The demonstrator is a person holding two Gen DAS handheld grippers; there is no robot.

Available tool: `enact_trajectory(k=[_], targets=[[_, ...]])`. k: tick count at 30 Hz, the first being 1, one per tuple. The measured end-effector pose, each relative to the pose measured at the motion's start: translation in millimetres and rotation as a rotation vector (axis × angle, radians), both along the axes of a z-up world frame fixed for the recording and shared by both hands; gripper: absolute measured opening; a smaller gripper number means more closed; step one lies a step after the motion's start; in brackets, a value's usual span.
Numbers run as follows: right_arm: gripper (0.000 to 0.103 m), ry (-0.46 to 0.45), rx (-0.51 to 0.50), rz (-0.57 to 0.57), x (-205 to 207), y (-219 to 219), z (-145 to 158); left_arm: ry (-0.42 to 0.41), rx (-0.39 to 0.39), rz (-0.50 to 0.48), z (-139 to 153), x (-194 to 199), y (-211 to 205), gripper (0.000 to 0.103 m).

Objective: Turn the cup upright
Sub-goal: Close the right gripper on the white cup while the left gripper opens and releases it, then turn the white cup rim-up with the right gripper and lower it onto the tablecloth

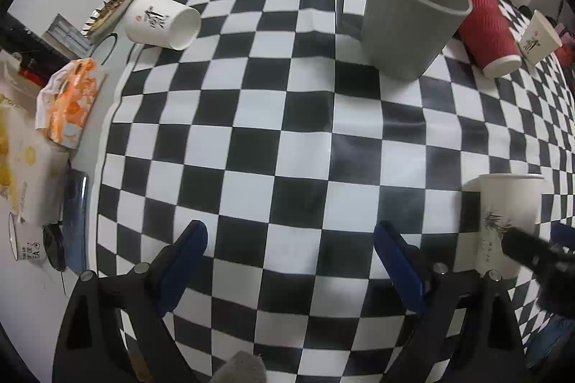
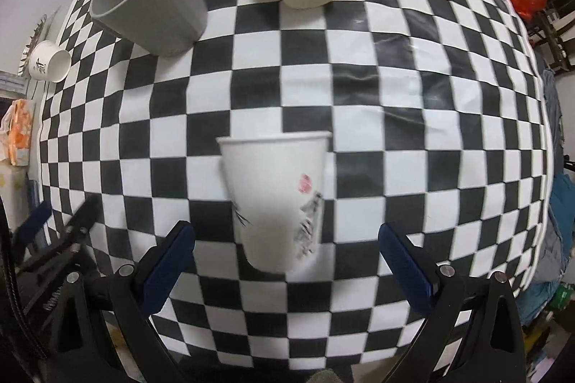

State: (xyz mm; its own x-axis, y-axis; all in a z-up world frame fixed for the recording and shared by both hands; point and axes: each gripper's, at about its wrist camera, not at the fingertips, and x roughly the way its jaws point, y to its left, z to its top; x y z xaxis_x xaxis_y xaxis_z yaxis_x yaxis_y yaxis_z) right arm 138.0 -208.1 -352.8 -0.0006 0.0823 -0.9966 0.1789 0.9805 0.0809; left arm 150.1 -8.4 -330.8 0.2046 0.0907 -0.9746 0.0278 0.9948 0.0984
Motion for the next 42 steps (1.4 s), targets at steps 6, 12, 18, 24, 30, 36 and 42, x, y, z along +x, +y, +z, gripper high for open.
enact_trajectory(k=[6,12,18,24,30,36,42], targets=[[0.103,0.033,-0.007,-0.018,26.2,-1.2,-14.3,0.023,-0.004,-0.024,-14.2,7.8,-5.9,0.094],[0.088,0.071,0.013,-0.020,44.5,-2.4,-29.3,0.029,-0.010,-0.050,-17.4,14.4,-13.9,0.094],[0.072,0.041,0.013,-0.004,43.8,-5.5,-21.9,0.029,-0.007,-0.059,-17.1,21.7,-15.3,0.094],[0.072,-0.160,0.024,-0.109,40.4,-27.6,8.9,0.030,-0.009,-0.052,-12.9,25.7,-23.2,0.094],[0.072,-0.439,-0.011,-0.204,41.1,-50.8,26.3,0.035,-0.009,-0.048,-14.0,30.5,-26.0,0.094],[0.072,-0.528,-0.042,-0.230,7.1,-52.7,11.1,0.036,-0.006,-0.067,-15.6,29.4,-34.4,0.094],[0.072,-0.560,-0.045,-0.261,-24.3,-58.8,6.8,0.049,0.002,-0.087,-21.1,22.5,-43.1,0.094]])
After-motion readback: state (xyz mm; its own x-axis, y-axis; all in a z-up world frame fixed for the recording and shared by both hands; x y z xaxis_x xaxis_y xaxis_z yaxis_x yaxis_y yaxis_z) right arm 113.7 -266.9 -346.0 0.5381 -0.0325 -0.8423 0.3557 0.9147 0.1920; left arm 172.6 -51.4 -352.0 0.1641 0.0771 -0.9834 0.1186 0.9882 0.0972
